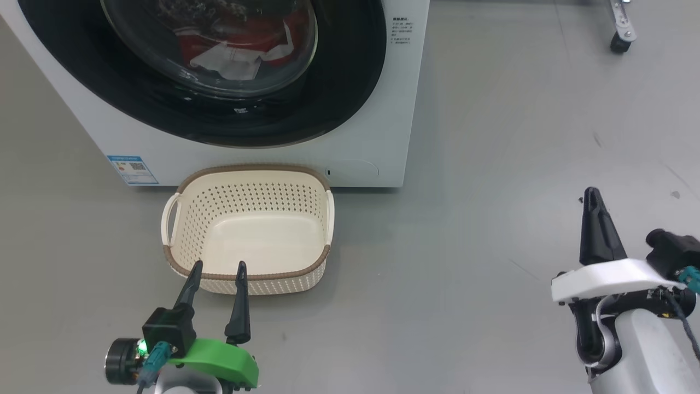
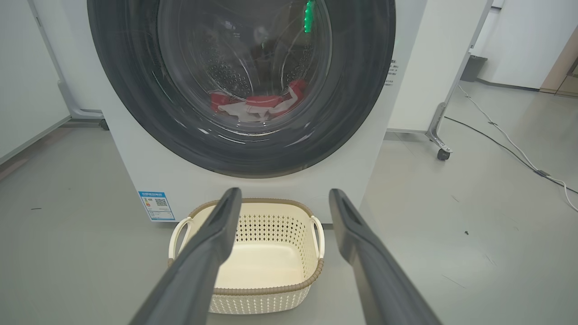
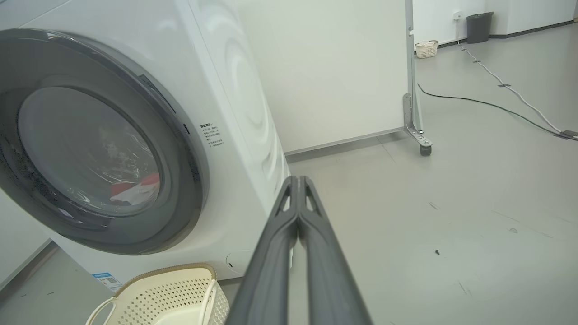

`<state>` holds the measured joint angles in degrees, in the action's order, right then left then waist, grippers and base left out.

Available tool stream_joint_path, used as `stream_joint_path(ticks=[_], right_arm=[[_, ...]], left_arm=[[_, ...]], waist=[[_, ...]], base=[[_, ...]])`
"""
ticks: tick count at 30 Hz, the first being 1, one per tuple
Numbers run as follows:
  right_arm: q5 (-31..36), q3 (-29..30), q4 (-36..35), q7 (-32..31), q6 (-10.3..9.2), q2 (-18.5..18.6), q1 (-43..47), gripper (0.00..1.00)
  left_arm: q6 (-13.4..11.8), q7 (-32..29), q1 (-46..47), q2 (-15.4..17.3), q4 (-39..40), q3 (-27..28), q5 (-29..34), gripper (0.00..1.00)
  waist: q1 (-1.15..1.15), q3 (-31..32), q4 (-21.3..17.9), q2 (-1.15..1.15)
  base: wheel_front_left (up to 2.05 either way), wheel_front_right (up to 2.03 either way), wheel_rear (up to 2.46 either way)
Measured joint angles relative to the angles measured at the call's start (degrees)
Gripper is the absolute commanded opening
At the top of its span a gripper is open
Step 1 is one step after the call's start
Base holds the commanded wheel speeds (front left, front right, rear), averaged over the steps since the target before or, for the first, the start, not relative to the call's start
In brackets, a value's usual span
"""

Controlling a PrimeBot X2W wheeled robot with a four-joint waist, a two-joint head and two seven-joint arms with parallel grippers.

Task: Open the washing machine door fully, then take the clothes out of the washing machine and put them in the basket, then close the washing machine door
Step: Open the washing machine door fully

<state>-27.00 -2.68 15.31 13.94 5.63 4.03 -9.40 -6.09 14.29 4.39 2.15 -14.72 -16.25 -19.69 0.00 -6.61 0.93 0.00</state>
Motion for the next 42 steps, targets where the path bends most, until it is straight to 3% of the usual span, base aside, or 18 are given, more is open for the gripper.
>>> stream_joint_path(ticks=[15, 28, 42], right_arm=[[-20.3, 5.6, -1.0, -11.6, 1.02, 0.2, -16.5, 0.0], [-33.4, 11.5, 0.7, -24.8, 0.57, 4.2, -32.2, 0.0], [-40.3, 10.6, 6.0, -37.9, -5.26, 5.5, -46.6, 0.0]], left_arm=[[-0.2, 0.2, 4.7, 0.0, 2.2, -4.3, -1.1, 1.0], [-0.3, 0.2, 9.4, 0.0, 4.0, -7.5, -3.4, 1.0], [-0.5, 0.2, 13.3, -0.2, 5.1, -9.5, -6.0, 1.0]], waist=[[0.0, -7.8, 5.3, 0.0], [0.0, -15.5, 10.2, 0.0], [0.0, -22.5, 14.8, 0.0]], base=[[0.0, 0.0, 0.0], [0.0, 0.0, 0.0], [0.0, 0.0, 0.0]])
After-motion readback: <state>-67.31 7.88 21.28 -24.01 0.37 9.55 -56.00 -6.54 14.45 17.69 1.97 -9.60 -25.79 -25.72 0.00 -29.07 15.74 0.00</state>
